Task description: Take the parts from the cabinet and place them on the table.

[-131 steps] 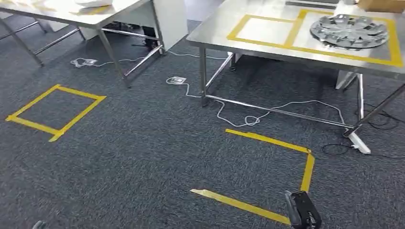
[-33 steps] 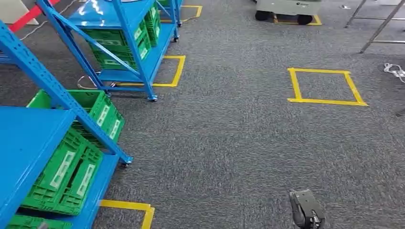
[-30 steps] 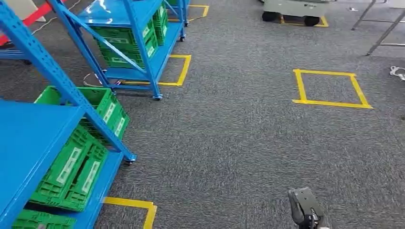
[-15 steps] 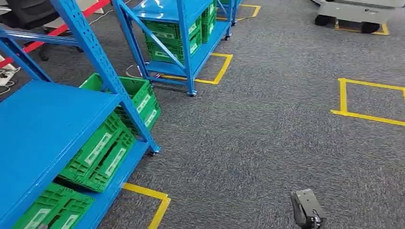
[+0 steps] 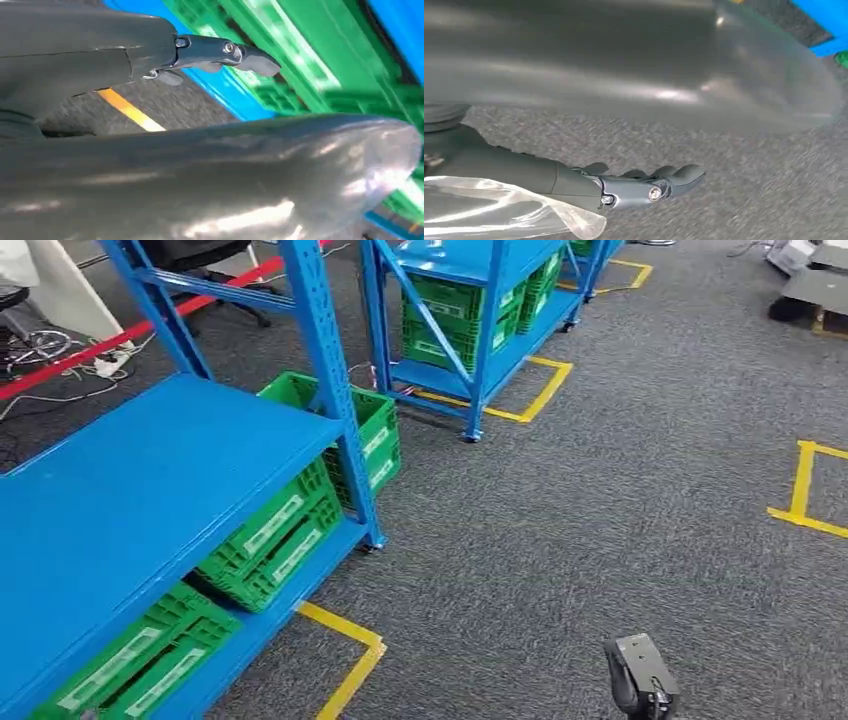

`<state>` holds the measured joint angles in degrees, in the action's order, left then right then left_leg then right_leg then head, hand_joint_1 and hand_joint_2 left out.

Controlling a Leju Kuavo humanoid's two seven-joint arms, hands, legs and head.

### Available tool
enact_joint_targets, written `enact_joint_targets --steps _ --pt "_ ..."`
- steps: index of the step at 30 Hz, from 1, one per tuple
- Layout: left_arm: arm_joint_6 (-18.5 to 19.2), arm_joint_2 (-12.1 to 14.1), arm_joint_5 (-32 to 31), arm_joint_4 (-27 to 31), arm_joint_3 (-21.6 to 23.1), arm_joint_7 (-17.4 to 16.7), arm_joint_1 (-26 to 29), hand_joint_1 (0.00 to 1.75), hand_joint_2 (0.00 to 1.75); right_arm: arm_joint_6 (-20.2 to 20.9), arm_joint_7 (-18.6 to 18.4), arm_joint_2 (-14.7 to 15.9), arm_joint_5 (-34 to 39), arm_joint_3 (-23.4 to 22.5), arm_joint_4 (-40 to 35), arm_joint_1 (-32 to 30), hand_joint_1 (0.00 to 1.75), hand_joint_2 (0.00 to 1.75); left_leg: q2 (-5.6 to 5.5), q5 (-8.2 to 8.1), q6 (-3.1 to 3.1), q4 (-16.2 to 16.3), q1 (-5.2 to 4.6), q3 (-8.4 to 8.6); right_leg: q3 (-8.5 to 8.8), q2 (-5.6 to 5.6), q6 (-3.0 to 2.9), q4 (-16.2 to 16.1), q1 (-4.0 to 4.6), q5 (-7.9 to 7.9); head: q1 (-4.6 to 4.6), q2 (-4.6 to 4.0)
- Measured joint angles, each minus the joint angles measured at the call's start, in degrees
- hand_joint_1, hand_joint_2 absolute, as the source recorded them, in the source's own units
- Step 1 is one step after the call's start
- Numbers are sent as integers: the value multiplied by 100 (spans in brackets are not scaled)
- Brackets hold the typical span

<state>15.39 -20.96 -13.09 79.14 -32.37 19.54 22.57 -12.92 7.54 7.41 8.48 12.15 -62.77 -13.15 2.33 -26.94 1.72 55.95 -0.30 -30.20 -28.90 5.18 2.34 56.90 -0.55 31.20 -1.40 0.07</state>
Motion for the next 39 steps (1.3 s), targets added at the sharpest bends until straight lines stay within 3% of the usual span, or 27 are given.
enact_joint_targets --steps 1,2,4,5,6,8,9,10,14,15,16,17,19,20,21,23,24,25,29,30,31,32,34,35,36,37,39 --pt "-15 0 4 -2 -4 -26 -21 0 0 -9 0 0 4 0 -4 -3 0 0 -72 14 33 2 7 -13 -143 -262 5 330 -16 219 -15 0" --pt "-15 -4 13 -2 6 -50 -37 0 0 -20 -6 0 9 -9 -2 -36 0 0 -157 18 57 2 4 -26 -369 -405 19 818 -19 452 -30 0" --pt "-13 -15 85 -2 9 -92 -36 0 0 -22 -9 0 9 -13 -2 -85 0 0 -324 20 65 8 -4 -43 -807 -498 31 1674 -12 749 -44 0" --pt "-13 -15 125 -2 9 -125 -25 0 0 -22 -9 0 9 -11 -2 -91 0 0 -405 21 65 9 -8 -37 -874 -504 22 1757 -13 691 -41 0" --pt "-13 -15 142 -2 4 -146 -18 0 0 -22 -9 0 9 -11 -2 -90 0 0 -488 21 64 11 -9 -26 -809 -506 13 1578 -13 507 -39 0" --pt "-11 -15 164 -2 2 -155 -22 0 0 -22 -7 0 11 -17 -4 -88 0 0 -655 11 50 24 -6 7 -396 -607 -8 638 -20 -61 -44 0" --pt "-7 -17 166 -2 7 -155 -23 0 0 -22 -7 0 11 -20 -4 -88 0 0 -725 -2 30 37 3 12 -183 -826 -22 158 -33 -273 -46 0" --pt "-7 -17 170 -2 7 -155 -32 0 0 -22 -9 0 11 -17 -4 -90 0 0 -784 -19 -6 76 -36 -21 -124 -1032 -44 24 -55 -191 -39 0" --pt "-7 -15 173 -2 7 -157 6 0 0 -33 -7 0 11 -22 -22 -87 0 0 -1038 36 -143 88 12 -140 -57 -818 -147 -44 -36 -166 -31 0" --pt "-7 -13 173 -2 4 -157 9 0 0 -33 -9 -7 11 -20 -28 -77 0 0 -889 -15 -167 121 7 -139 -28 -725 -182 -95 -66 -188 -37 0" --pt "-9 -13 175 0 4 -155 0 0 0 -33 -7 -7 11 -24 -41 -75 0 0 -609 -158 -209 295 -18 -212 -15 -662 -195 -102 -62 -187 -2 0" --pt "-11 -13 175 -2 9 -157 -19 0 0 -33 -7 -7 11 -24 -44 -82 0 0 -444 -391 -235 685 -5 -400 -12 -570 -218 -101 -54 -173 9 0" --pt "0 -15 175 -2 13 -160 -31 0 0 -22 -7 -7 15 -26 -44 -110 0 0 -312 -781 -264 1632 14 -848 -8 -368 -249 -93 -31 -149 5 0" --pt "18 -15 175 -2 13 -166 -23 0 0 -15 0 -7 22 -28 -44 -109 0 0 -293 -793 -271 1834 22 -947 -6 -293 -254 -91 -28 -140 7 0" --pt "22 -15 175 -2 13 -170 -13 0 0 -13 4 -7 28 -31 -44 -104 0 0 -282 -670 -271 1768 28 -909 6 -221 -250 -91 -25 -131 7 0" --pt "37 -13 173 -2 11 -177 -9 0 0 2 26 -7 28 -33 -44 -98 0 0 -203 -172 -231 960 24 -493 57 -70 -235 -92 -20 -101 9 0" --pt "50 -13 171 -2 11 -183 -9 0 0 6 30 -7 28 -33 -46 -99 0 0 -27 36 -186 491 3 -244 92 -8 -225 -93 -16 -82 9 0" --pt "63 -13 170 -2 11 -188 -19 0 0 7 28 -7 28 -33 -46 -101 0 0 278 6 -148 230 -55 -110 84 53 -192 -87 12 -52 5 0" --pt "68 -11 203 0 15 -221 12 0 0 17 2 -7 15 -33 -44 -72 0 0 57 -24 -23 127 -77 -149 143 321 -85 -92 45 -16 -4 0" --pt "50 -15 232 0 15 -230 22 0 0 31 0 -4 4 -31 -46 -62 0 0 -15 21 36 63 -16 -104 91 201 -25 -66 15 51 5 0" --pt "28 -15 247 2 11 -245 25 0 0 42 4 -7 0 -26 -48 -59 0 0 -71 28 55 60 -14 -107 46 -143 -9 97 3 174 -35 0" --pt "17 -13 284 0 4 -271 15 0 0 44 -9 -4 -13 -24 -46 -61 0 0 -139 35 80 62 -10 -118 -123 -365 -3 482 -6 395 -41 0" --pt "9 -20 365 -2 5 -273 24 0 0 44 -50 7 -39 -24 -44 -86 0 0 -290 40 98 65 -12 -127 -588 -496 12 1410 -12 758 -59 0" --pt "-4 -20 393 -11 4 -273 35 0 0 44 -76 7 -52 -15 -39 -83 0 0 -374 40 98 69 -14 -126 -788 -502 18 1736 -11 808 -54 0" --pt "-26 -17 430 -22 2 -273 45 0 0 46 -87 7 -81 -4 -39 -73 0 0 -450 40 98 70 -16 -117 -841 -502 15 1751 -12 708 -57 0" --pt "-46 -17 467 -30 -2 -273 50 0 0 50 -103 7 -100 2 -37 -56 0 0 -533 39 96 72 -16 -105 -768 -509 6 1501 -12 472 -50 0" --pt "-90 -15 537 -33 -11 -273 55 0 0 59 -114 9 -138 20 -31 -4 0 0 -692 30 79 77 -9 -74 -372 -614 -9 549 -23 -103 -54 0"
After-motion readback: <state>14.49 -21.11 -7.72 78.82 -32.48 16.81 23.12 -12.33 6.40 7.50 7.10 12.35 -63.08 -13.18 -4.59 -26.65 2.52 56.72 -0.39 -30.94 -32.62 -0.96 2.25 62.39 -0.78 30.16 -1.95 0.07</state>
